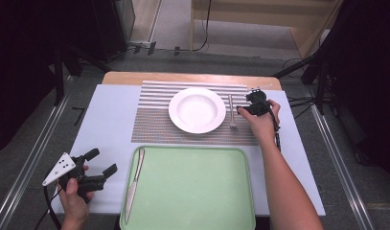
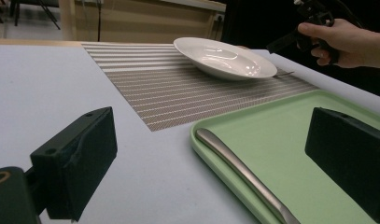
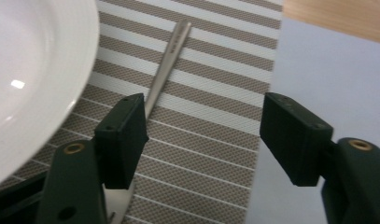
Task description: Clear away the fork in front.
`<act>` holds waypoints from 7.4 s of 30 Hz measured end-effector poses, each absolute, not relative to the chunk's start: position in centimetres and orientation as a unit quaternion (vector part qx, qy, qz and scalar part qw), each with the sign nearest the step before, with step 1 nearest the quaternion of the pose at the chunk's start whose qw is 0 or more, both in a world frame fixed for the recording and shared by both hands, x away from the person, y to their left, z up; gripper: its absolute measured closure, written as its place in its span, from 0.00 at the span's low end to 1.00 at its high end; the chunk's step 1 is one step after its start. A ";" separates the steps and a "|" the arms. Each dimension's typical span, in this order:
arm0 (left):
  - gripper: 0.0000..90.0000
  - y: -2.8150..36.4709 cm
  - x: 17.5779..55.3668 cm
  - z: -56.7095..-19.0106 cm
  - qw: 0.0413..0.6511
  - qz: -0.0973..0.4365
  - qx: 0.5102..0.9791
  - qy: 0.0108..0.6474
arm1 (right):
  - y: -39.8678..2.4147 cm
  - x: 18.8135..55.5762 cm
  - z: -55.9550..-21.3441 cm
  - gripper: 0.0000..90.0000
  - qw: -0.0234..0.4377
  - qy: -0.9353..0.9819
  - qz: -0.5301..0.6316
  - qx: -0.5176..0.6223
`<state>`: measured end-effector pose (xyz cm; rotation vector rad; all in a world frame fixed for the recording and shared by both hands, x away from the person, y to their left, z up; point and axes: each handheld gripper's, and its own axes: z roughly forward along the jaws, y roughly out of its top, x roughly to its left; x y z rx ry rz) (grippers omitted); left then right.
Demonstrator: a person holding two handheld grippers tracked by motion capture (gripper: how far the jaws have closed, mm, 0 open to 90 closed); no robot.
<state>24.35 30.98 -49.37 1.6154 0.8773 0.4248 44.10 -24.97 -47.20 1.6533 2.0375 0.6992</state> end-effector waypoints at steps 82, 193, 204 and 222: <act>0.03 31.0 24.6 -49.4 0.588 0.173 0.698 0.369 | -22.0 44.9 -49.4 0.93 0.161 0.722 0.231 0.632; 0.05 11.6 27.2 -43.9 0.570 0.097 0.777 0.250 | -24.4 24.1 -47.3 0.93 0.221 0.703 0.476 0.480; 0.05 9.2 27.5 -44.0 0.570 0.080 0.779 0.247 | -23.1 22.7 -46.8 0.93 0.221 0.704 0.498 0.455; 0.04 5.6 28.2 -43.5 0.580 0.045 0.774 0.248 | -21.0 20.9 -46.4 0.93 0.218 0.714 0.522 0.413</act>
